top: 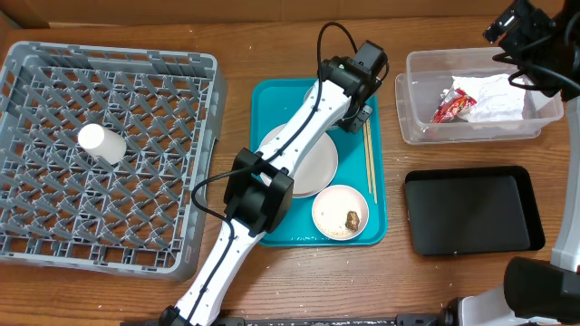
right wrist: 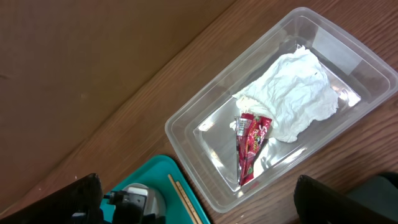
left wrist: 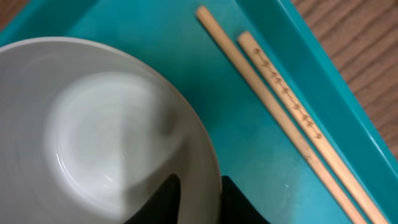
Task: Sort waste into correct bins and load items into the dishwasher
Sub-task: 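Reach the left gripper to the small white bowl and grasp its rim, then carry the small bowl with the left gripper to the rack's back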
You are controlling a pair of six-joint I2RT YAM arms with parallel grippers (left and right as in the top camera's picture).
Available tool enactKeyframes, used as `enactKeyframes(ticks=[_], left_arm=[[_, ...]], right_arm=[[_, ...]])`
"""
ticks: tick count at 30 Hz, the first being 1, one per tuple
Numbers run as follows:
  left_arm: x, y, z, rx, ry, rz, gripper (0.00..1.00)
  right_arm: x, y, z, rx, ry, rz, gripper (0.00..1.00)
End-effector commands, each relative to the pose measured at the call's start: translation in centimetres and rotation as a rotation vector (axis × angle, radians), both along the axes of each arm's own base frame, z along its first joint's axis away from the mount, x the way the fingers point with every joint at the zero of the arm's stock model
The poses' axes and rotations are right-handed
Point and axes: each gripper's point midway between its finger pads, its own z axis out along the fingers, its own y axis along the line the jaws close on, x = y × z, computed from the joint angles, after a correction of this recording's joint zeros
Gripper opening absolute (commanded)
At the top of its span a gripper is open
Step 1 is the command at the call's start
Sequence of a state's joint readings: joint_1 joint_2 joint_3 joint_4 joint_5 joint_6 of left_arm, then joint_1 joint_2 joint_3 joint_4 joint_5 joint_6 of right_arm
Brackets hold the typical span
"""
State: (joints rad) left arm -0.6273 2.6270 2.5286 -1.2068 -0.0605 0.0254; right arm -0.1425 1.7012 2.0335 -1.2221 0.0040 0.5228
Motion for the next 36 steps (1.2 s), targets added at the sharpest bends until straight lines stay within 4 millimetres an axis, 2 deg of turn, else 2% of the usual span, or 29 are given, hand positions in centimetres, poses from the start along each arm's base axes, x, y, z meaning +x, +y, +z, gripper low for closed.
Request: enactKeyframes(ticks=[1,3,5,7,9,10,11,12,15,17,18,19,20,23,26,29,32,34,36], left_arm=[[0.5,0.7,-0.9,0.016,0.000,0.028,0.20],[0.5,0.8,-0.9,0.016,0.002,0.030,0.04],[0.4,0.4,-0.4,-0.012,0.007,0.041,0.04],[0.4,-0.4,1.2,-0.064,0.003,0.033,0.04],[0.9,-0.8,3.9,-0.113,-0.037,0.059,0.04],[1.2,-1.0,5.8,-0.142,-0.068,0.071,0.04],[1.8,-1.0,9.1,-0.190,-0.120,0.094,0.04],[2.2,-0.7,11.6,-0.227,-0.160,0.115,0.04],[3.1,1.4,19.1,-0.331,-0.276,0.185,0.04],[3.7,4.4,23.6,-0.384,-0.348,0.245,0.04],[3.9,5.9,25.2,-0.400,-0.373,0.276,0.04],[4.3,8.0,26.7,-0.413,-0.398,0.318,0.04],[4.7,11.2,28.4,-0.427,-0.424,0.391,0.04],[5.4,18.4,30.1,-0.447,-0.439,0.567,0.04],[5.8,25.2,30.0,-0.521,-0.379,0.717,0.04],[6.1,31.1,29.2,-0.648,-0.296,0.820,0.04],[6.1,36.1,28.5,-0.792,-0.230,0.868,0.04],[6.1,39.3,27.3,-0.877,-0.177,0.905,0.04],[5.9,41.6,25.6,-0.948,-0.114,0.938,0.04]], right_arm=[[0.1,0.0,0.5,-0.004,-0.015,-0.002,1.00],[0.1,0.0,0.5,-0.004,-0.015,-0.002,1.00],[0.1,0.0,0.5,-0.004,-0.015,-0.002,1.00],[0.1,0.0,0.5,-0.004,-0.015,-0.002,1.00],[0.1,0.0,0.5,-0.004,-0.015,-0.002,1.00],[0.1,0.0,0.5,-0.004,-0.015,-0.002,1.00],[0.1,0.0,0.5,-0.004,-0.015,-0.002,1.00],[0.1,0.0,0.5,-0.004,-0.015,-0.002,1.00],[0.1,0.0,0.5,-0.004,-0.015,-0.002,1.00],[0.1,0.0,0.5,-0.004,-0.015,-0.002,1.00],[0.1,0.0,0.5,-0.004,-0.015,-0.002,1.00],[0.1,0.0,0.5,-0.004,-0.015,-0.002,1.00],[0.1,0.0,0.5,-0.004,-0.015,-0.002,1.00],[0.1,0.0,0.5,-0.004,-0.015,-0.002,1.00],[0.1,0.0,0.5,-0.004,-0.015,-0.002,1.00],[0.1,0.0,0.5,-0.004,-0.015,-0.002,1.00],[0.1,0.0,0.5,-0.004,-0.015,-0.002,1.00],[0.1,0.0,0.5,-0.004,-0.015,-0.002,1.00],[0.1,0.0,0.5,-0.004,-0.015,-0.002,1.00]])
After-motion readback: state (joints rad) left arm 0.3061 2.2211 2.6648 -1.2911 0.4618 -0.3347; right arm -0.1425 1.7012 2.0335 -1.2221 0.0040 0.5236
